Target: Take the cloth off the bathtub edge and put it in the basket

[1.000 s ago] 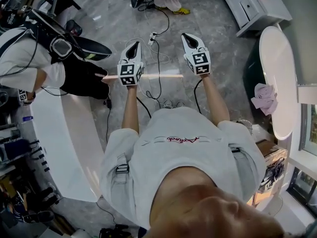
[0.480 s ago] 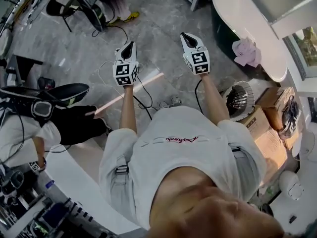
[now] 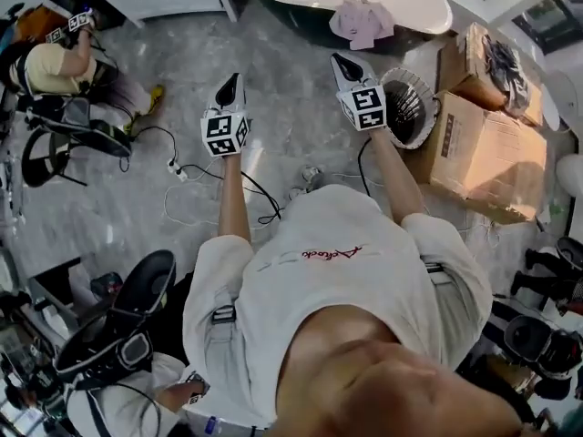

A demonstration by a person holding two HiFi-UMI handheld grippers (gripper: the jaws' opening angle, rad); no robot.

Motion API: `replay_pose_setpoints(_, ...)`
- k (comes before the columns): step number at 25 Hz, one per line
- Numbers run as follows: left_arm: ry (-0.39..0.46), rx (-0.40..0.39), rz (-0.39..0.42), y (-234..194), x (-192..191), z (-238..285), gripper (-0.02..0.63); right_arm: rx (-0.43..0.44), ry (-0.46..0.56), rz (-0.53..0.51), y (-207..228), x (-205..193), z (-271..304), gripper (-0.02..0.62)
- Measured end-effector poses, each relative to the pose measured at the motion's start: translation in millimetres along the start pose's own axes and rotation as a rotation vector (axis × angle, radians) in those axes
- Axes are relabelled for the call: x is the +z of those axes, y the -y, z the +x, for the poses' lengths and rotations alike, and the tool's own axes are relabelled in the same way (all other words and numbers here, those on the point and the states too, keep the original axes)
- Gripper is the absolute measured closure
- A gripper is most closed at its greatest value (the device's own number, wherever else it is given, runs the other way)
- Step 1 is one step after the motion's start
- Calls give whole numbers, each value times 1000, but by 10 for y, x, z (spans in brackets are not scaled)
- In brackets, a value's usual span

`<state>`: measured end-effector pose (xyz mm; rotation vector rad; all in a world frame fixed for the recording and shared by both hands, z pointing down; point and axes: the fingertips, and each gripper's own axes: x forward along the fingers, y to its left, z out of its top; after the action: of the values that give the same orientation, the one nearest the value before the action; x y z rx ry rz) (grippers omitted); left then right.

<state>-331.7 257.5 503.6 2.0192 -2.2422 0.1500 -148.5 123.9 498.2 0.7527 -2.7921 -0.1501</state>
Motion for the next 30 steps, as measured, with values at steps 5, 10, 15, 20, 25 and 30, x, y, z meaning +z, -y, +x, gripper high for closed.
replay_pose_setpoints(5,-6,-187,23,752,35,577,606,-183,-38,45,681,-307,-618,588)
replay_pose_setpoints(10,7,-331,50,1501,117,809,606,-319,-51,76,1057,-497,-1271,588)
replay_pose_setpoints(15,15,-413,75,1968,186,959,605,-388,-56,91,1301,-585,-1592,588)
replay_pose_setpoints(20,11,-414,61,2095,211,1115,606,-398,-54,99,1478,-642,-1651,588)
replay_pose_setpoints(25,10,-402,59,2102,242,1297,606,-395,-51,100,1657,-665,-1556,588)
replay_pose_setpoints(30,13,-398,52,2140,311,1552,606,-384,-41,96,1826,-629,-1448,588)
